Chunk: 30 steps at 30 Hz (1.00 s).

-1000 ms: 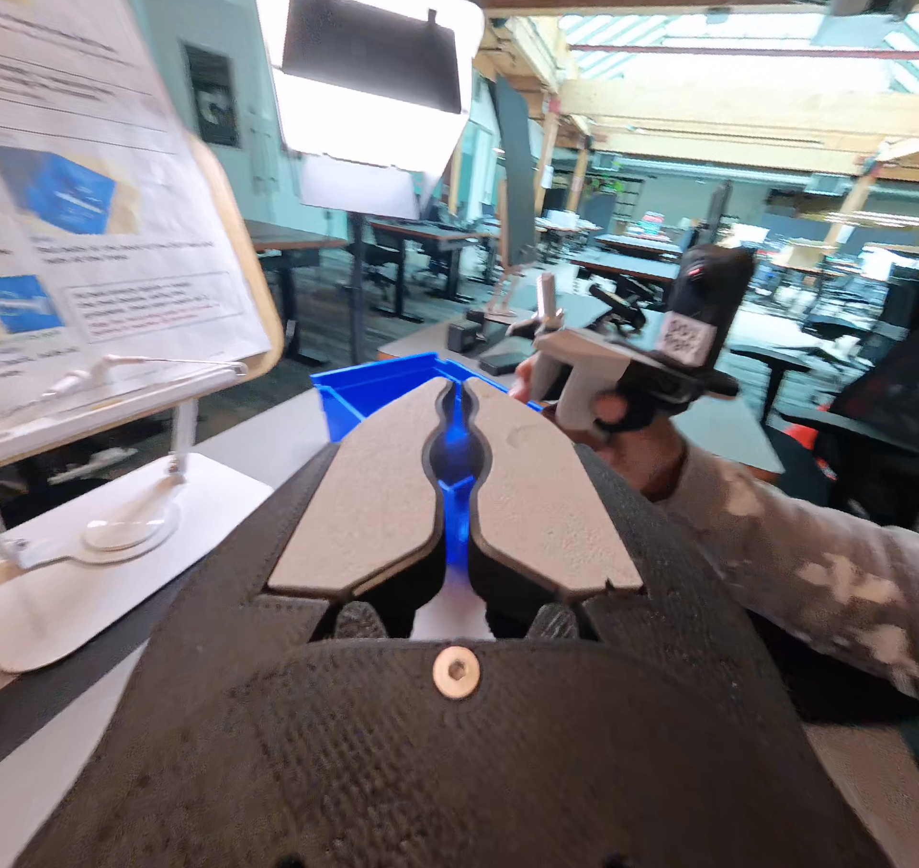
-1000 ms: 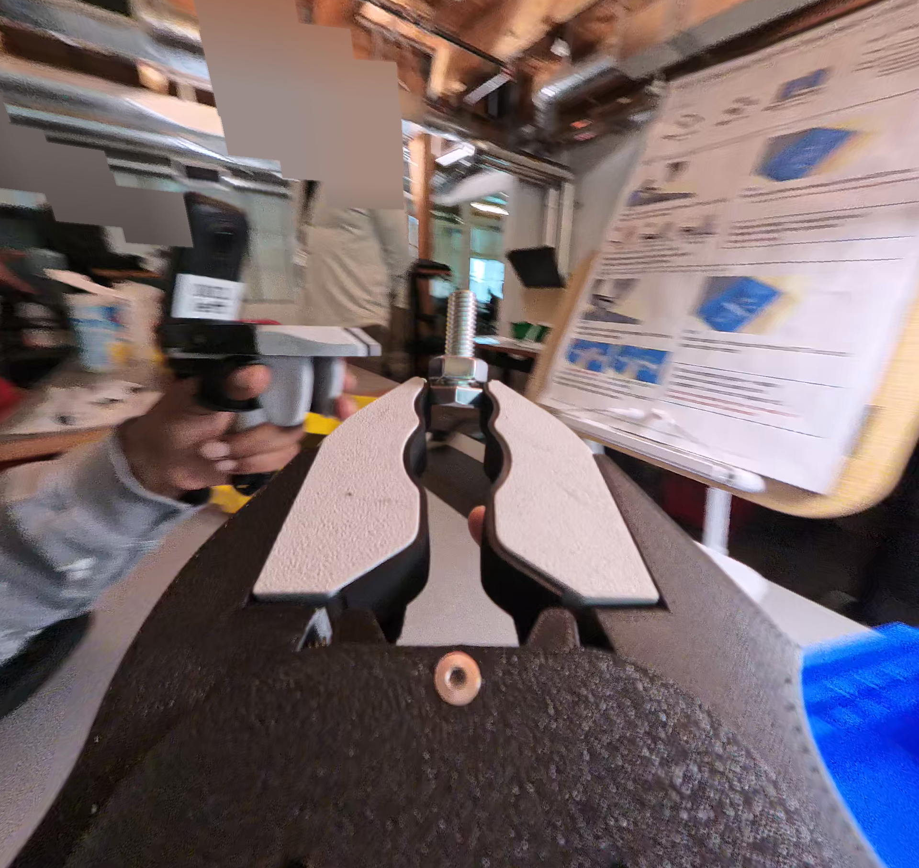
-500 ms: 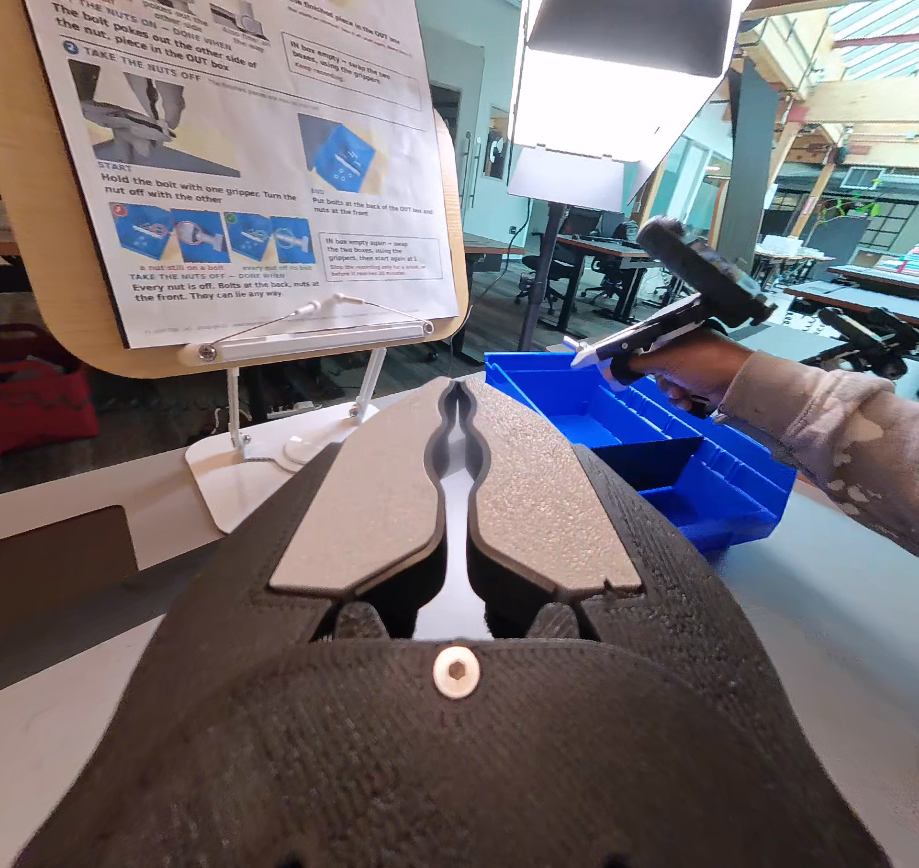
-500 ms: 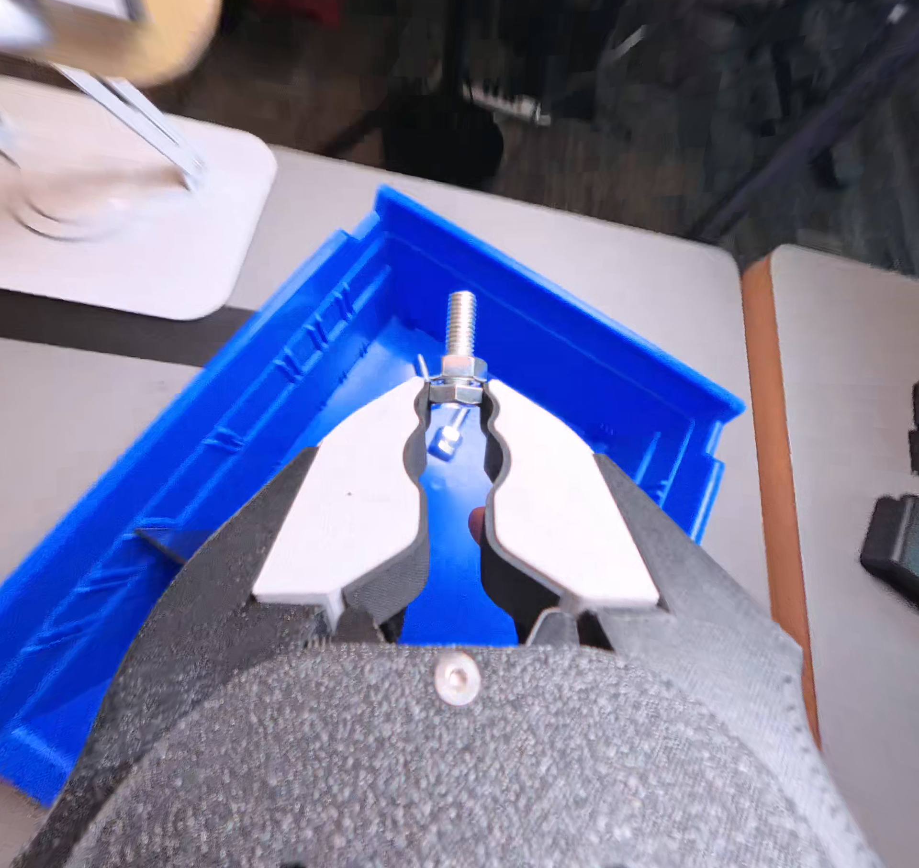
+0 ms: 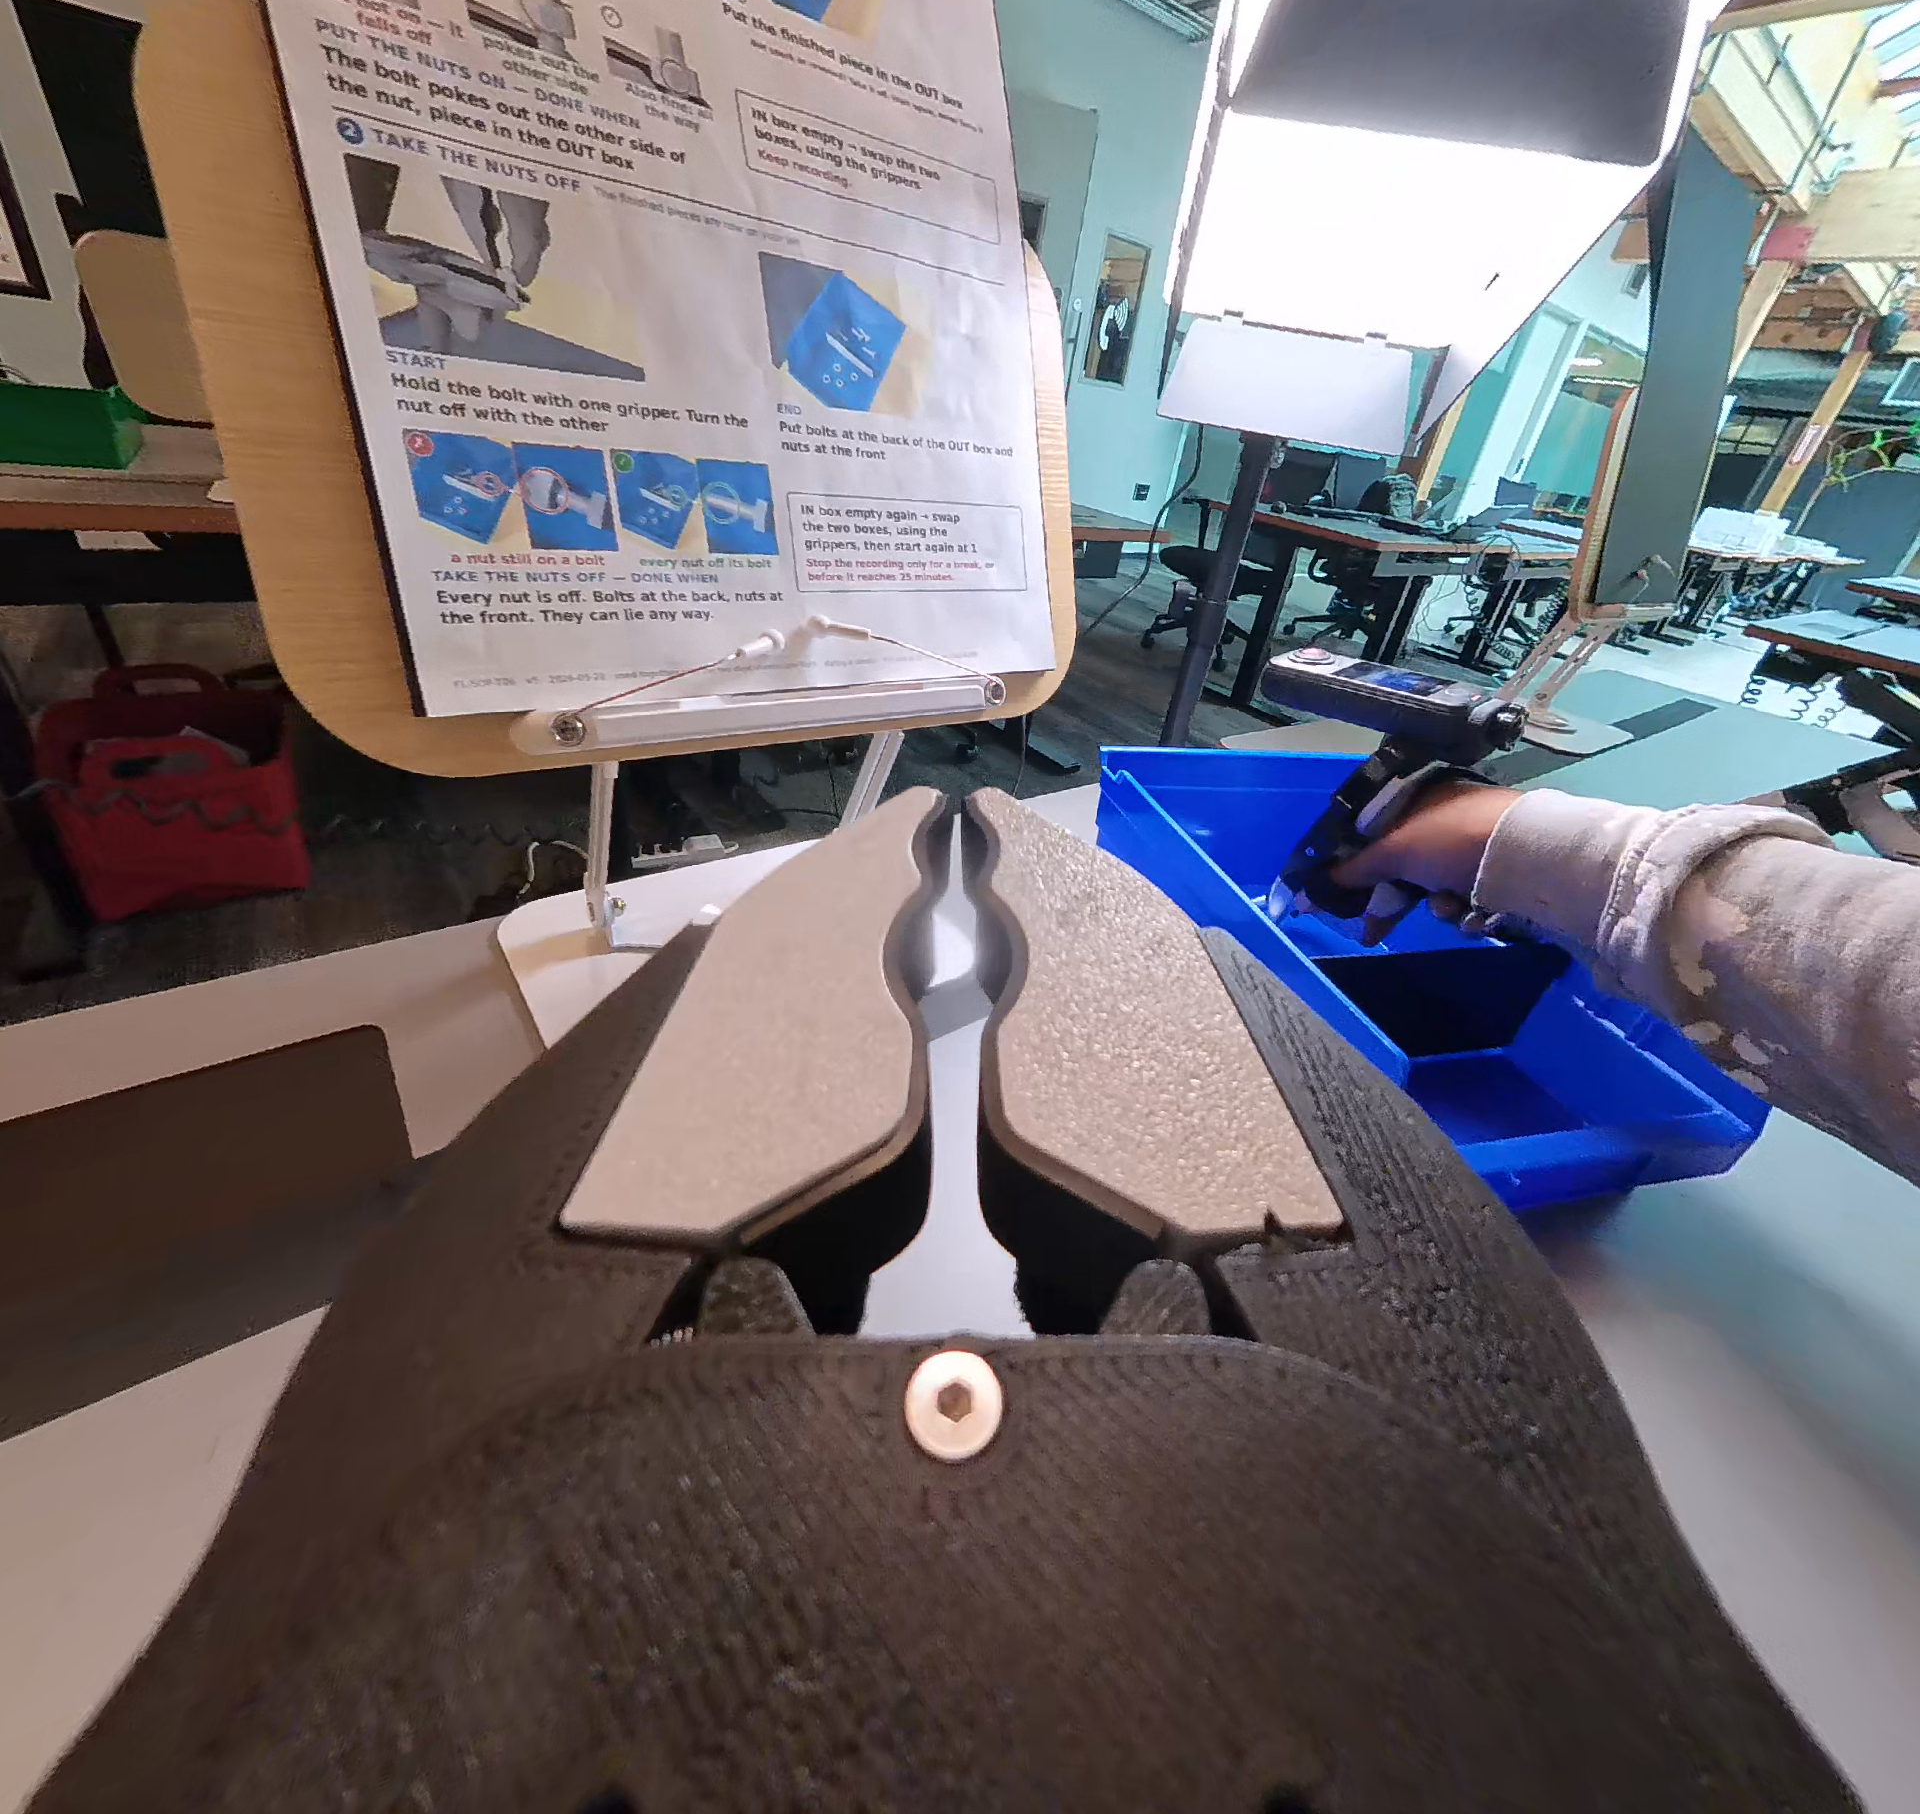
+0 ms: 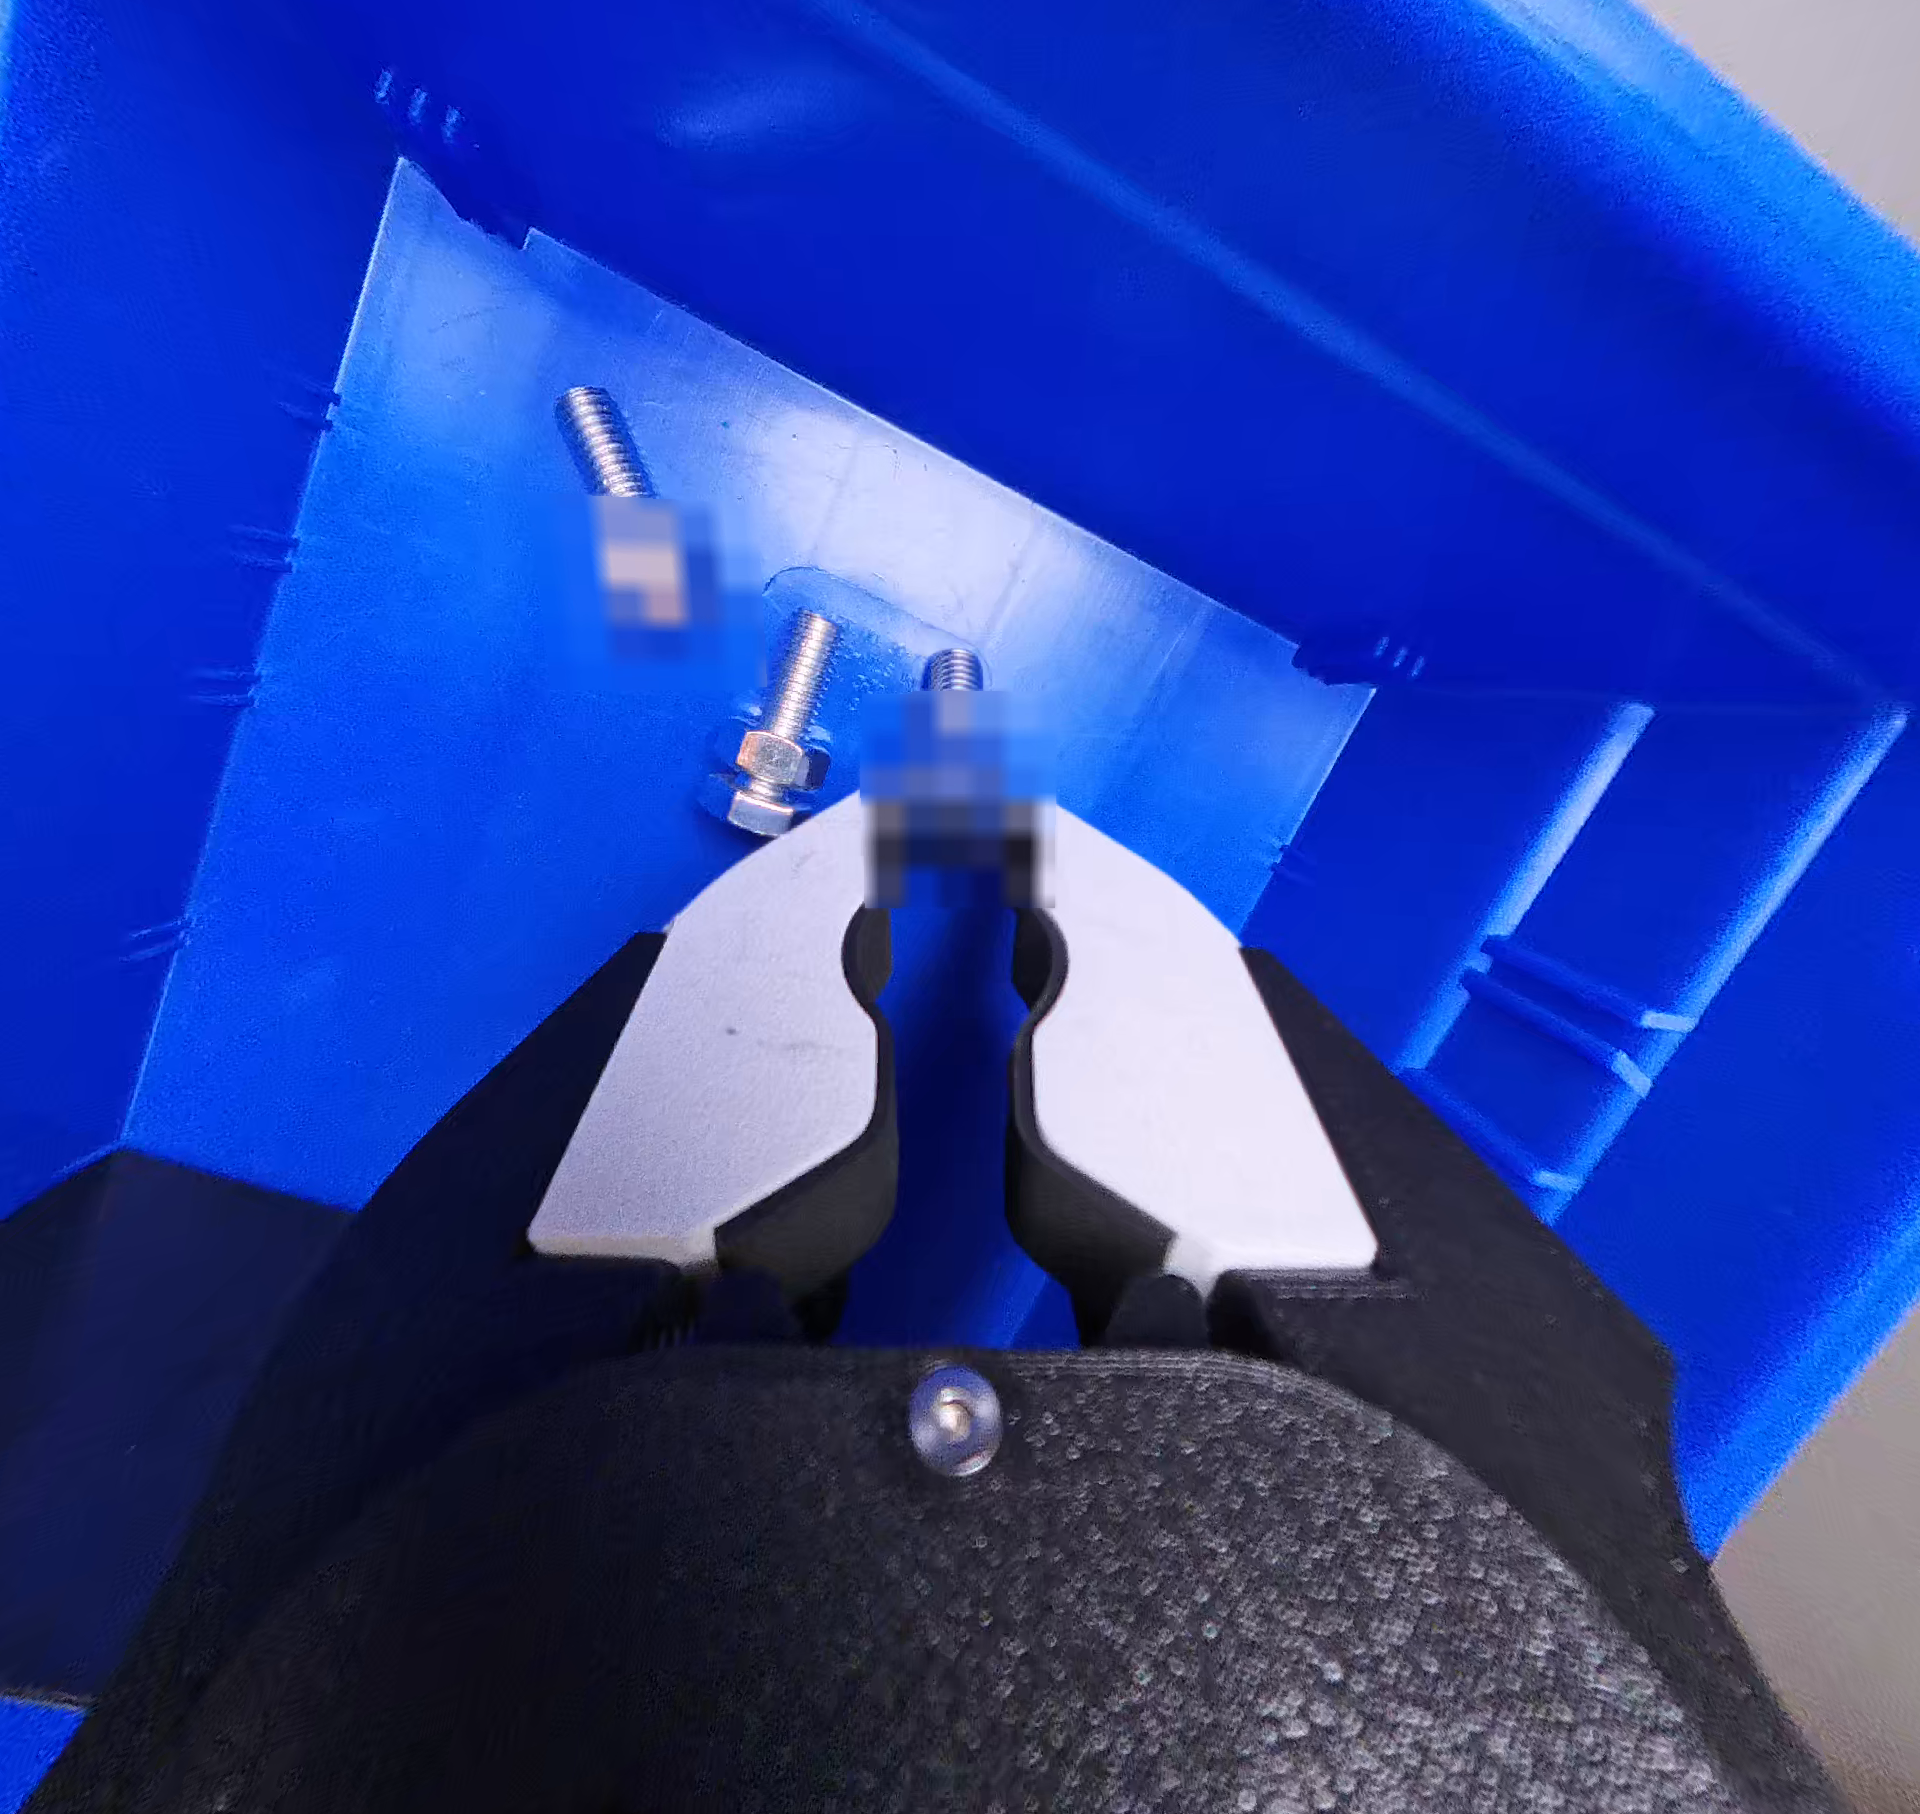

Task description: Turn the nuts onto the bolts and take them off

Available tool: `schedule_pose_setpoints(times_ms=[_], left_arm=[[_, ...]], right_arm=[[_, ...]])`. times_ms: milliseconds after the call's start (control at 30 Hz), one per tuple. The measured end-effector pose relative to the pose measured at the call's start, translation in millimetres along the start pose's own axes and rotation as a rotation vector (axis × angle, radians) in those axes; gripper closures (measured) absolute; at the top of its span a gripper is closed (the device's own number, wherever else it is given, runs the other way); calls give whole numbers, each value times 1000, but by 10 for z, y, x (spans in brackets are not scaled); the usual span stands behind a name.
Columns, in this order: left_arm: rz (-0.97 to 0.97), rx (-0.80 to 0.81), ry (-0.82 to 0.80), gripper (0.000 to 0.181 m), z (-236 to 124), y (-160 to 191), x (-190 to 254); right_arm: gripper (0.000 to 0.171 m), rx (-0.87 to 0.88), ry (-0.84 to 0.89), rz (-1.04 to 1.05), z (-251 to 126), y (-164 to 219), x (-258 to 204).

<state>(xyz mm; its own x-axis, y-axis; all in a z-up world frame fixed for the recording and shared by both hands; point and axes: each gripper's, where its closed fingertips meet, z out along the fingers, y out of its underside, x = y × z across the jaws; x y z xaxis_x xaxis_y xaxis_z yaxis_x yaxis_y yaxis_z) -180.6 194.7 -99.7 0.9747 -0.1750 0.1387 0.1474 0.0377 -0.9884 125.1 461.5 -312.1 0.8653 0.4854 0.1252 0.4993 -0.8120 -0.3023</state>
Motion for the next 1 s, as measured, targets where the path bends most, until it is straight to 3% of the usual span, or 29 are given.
schedule_pose_setpoints(times_ms=[100,233,400,467,567,767,900,1000], left_arm=[[-7,2,-8,179,-7,-9,-41],[-4,-8,-16,178,-3,17,-82],[-9,-30,-21,177,18,87,-121],[3,-35,-29,177,18,106,-133],[9,-41,-42,177,10,123,-161],[23,-77,-100,173,-100,46,-464],[74,-166,-239,167,-352,-143,-1151],[43,-342,-352,159,-604,-228,-1809]], right_arm=[[150,25,-16,38,-34,-22,15],[130,163,-108,111,-333,-198,-89],[133,668,-124,7,-1286,-474,-404],[134,908,-199,-76,-1781,-370,-750],[137,1153,-303,-173,-2291,91,-1283],[139,1246,-473,-108,-2266,1000,-1797],[139,1281,-492,-157,-2197,1252,-1875],[140,1295,-507,-213,-2251,1295,-1956]])
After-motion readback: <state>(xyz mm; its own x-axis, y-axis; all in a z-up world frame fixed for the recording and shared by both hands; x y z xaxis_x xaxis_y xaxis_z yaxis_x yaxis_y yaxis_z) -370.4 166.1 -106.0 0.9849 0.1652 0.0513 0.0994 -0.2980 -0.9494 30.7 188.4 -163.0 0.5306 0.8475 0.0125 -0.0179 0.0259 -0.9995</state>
